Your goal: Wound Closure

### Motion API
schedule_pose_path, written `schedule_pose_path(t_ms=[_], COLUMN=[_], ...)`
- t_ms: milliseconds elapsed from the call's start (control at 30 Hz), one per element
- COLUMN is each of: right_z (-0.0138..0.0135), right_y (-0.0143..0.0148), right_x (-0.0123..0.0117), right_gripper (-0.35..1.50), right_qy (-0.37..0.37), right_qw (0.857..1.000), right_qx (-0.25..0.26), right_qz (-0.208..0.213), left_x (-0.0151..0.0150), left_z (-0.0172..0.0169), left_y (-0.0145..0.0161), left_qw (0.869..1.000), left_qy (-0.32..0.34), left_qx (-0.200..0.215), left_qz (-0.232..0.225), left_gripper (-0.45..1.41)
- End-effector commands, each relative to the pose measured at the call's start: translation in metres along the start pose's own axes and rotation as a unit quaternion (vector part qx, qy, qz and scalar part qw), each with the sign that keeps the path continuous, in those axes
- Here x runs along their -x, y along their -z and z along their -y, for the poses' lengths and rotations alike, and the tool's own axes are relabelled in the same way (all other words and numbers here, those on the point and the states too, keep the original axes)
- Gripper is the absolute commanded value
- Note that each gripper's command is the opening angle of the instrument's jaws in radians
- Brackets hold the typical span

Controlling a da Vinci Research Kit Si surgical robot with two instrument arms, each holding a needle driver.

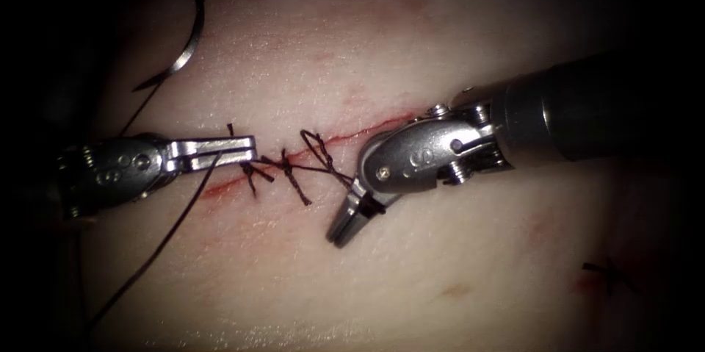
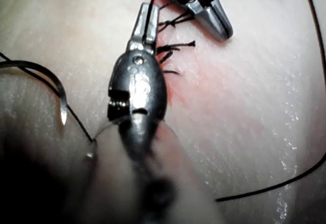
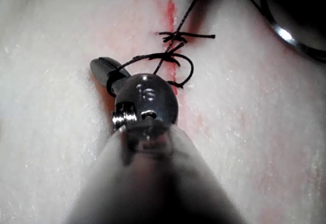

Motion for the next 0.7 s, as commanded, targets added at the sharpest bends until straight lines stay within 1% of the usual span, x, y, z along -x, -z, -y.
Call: schedule_pose_path(t_ms=[33, 167, 200, 400, 567, 700], right_z=[-0.0007, -0.0012, -0.0015, -0.0025, -0.0034, -0.0040], right_y=[-0.0001, 0.0014, 0.0020, 0.0031, 0.0038, 0.0044], right_x=[0.0001, 0.0002, 0.0003, 0.0003, 0.0005, 0.0007], right_gripper=[-0.35, -0.35, -0.35, -0.35, -0.35, -0.35], right_qy=[-0.002, -0.008, -0.011, -0.017, -0.023, -0.029], right_qw=[1.000, 0.999, 0.999, 0.998, 0.996, 0.995], right_qx=[0.008, 0.024, 0.032, 0.048, 0.063, 0.072], right_qz=[-0.008, -0.027, -0.032, -0.045, -0.059, -0.064], left_x=[0.0006, 0.0014, 0.0020, 0.0028, 0.0017, -0.0004], left_z=[-0.0005, -0.0036, -0.0056, -0.0107, -0.0141, -0.0167], left_y=[-0.0004, 0.0001, 0.0001, -0.0003, -0.0010, -0.0018], left_qw=[1.000, 1.000, 1.000, 1.000, 1.000, 0.999], left_qy=[0.001, 0.004, 0.001, 0.008, 0.011, 0.012], left_qx=[0.000, 0.002, 0.002, 0.007, 0.018, 0.032], left_qz=[0.001, 0.006, 0.009, 0.011, 0.004, -0.005], left_gripper=[-0.45, -0.45, -0.45, -0.45, -0.45, -0.45])
